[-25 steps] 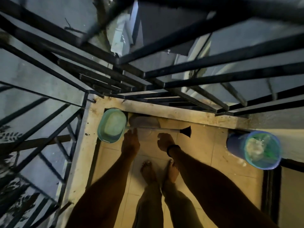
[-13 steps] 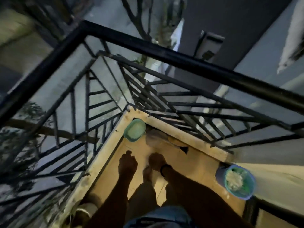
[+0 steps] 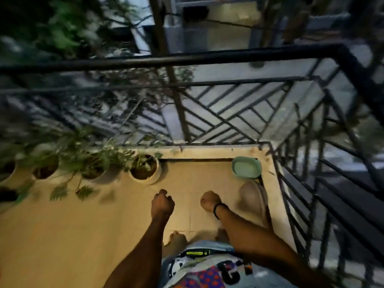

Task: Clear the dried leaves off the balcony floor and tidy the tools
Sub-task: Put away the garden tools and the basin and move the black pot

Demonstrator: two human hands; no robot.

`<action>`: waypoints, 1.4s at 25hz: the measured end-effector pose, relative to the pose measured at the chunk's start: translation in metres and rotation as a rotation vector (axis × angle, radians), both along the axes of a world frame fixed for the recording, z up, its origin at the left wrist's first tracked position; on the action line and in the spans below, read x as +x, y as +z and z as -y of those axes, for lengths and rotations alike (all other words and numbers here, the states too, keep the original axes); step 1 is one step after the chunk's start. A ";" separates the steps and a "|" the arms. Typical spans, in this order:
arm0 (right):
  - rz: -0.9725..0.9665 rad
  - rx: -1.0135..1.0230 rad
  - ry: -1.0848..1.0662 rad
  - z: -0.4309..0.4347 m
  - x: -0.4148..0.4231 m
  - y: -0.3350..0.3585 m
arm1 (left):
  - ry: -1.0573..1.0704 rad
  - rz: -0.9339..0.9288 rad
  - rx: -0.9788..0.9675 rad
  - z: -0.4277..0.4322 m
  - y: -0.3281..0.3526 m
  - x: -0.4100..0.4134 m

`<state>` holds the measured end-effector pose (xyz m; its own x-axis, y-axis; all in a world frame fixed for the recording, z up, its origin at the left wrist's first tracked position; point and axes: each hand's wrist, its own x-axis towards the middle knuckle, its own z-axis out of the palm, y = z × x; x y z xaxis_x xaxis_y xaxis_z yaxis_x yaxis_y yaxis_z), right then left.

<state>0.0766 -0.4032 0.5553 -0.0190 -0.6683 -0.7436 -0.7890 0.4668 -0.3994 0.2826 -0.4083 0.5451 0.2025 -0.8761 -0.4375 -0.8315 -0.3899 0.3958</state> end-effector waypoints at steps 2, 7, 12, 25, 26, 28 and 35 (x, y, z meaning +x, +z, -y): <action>0.029 -0.028 0.101 0.008 0.057 0.008 | 0.140 -0.012 -0.009 -0.027 0.003 0.055; 0.030 -0.028 0.505 -0.001 0.244 0.011 | 0.510 -0.020 -0.038 -0.110 0.012 0.225; 0.053 -0.009 0.801 -0.036 0.442 0.003 | 0.845 -0.002 -0.056 -0.194 0.020 0.390; 0.061 0.040 1.217 -0.015 0.858 -0.017 | 1.432 -0.066 -0.114 -0.229 0.004 0.703; 0.059 0.041 1.240 -0.010 0.888 -0.016 | 1.456 -0.068 -0.130 -0.224 0.007 0.725; 0.057 0.040 1.233 0.001 0.951 -0.013 | 1.480 -0.049 -0.129 -0.213 0.014 0.775; 0.029 0.068 1.311 0.008 1.151 -0.036 | 1.509 -0.094 -0.050 -0.197 -0.023 0.951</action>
<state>1.2273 -0.4117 0.5194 0.6282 -0.1392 -0.7655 -0.6606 -0.6153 -0.4302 1.2339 -0.2111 0.5226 0.8725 0.1073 -0.4768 0.3524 -0.8140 0.4617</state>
